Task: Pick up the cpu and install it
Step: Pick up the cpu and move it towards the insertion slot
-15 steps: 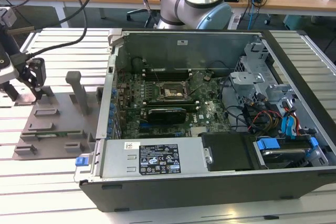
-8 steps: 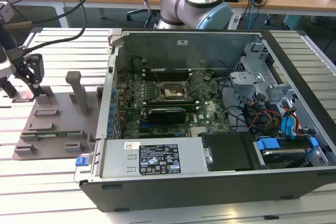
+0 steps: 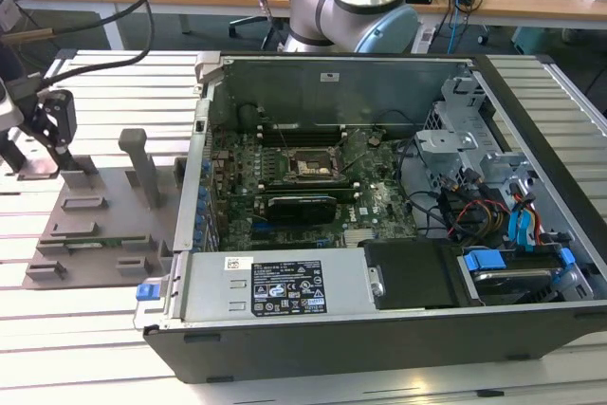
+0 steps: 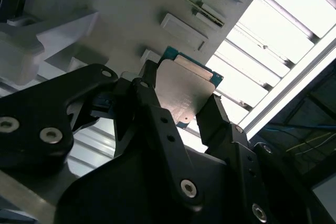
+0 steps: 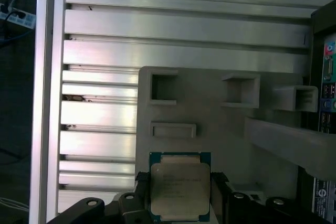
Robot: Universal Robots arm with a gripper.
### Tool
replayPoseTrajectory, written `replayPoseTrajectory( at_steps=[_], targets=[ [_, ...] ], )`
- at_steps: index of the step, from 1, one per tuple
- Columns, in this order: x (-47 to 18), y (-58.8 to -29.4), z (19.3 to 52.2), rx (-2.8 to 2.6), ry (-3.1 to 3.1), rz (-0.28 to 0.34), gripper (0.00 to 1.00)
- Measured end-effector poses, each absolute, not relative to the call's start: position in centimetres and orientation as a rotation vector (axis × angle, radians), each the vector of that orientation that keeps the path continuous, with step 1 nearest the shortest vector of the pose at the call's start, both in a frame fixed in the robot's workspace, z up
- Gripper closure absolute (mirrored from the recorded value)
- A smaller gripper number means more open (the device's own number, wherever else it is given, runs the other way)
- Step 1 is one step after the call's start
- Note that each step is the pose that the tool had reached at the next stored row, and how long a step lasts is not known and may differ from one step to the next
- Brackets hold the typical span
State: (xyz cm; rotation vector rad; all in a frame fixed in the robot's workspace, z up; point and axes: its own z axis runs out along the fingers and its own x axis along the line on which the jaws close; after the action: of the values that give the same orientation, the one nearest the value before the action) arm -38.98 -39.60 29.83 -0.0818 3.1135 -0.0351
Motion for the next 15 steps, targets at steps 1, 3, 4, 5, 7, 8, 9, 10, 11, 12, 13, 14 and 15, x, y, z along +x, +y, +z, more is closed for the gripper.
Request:
replayPoseTrajectory(
  at_steps=[1, 3, 4, 5, 7, 8, 9, 10, 11, 12, 13, 14, 15],
  targets=[
    [-39.0, -39.6, 29.9, -0.082, 3.114, -0.035, 0.45],
    [-39.0, -39.6, 30.2, -0.082, 3.114, -0.035, 0.45],
    [-39.0, -39.6, 30.5, -0.082, 3.114, -0.035, 0.45],
    [-39.0, -39.6, 30.6, -0.082, 3.114, -0.035, 0.45],
    [-39.0, -39.6, 30.9, -0.082, 3.114, -0.035, 0.45],
    [-39.0, -39.6, 31.0, -0.082, 3.114, -0.035, 0.45],
    [-39.0, -39.6, 31.1, -0.082, 3.114, -0.035, 0.45],
    [-39.0, -39.6, 31.2, -0.082, 3.114, -0.035, 0.45],
    [-39.0, -39.6, 31.3, -0.082, 3.114, -0.035, 0.45],
    [-39.0, -39.6, 31.4, -0.082, 3.114, -0.035, 0.45],
    [-39.0, -39.6, 31.5, -0.082, 3.114, -0.035, 0.45],
    [-39.0, -39.6, 31.6, -0.082, 3.114, -0.035, 0.45],
    [-39.0, -39.6, 31.8, -0.082, 3.114, -0.035, 0.45]
  ],
)
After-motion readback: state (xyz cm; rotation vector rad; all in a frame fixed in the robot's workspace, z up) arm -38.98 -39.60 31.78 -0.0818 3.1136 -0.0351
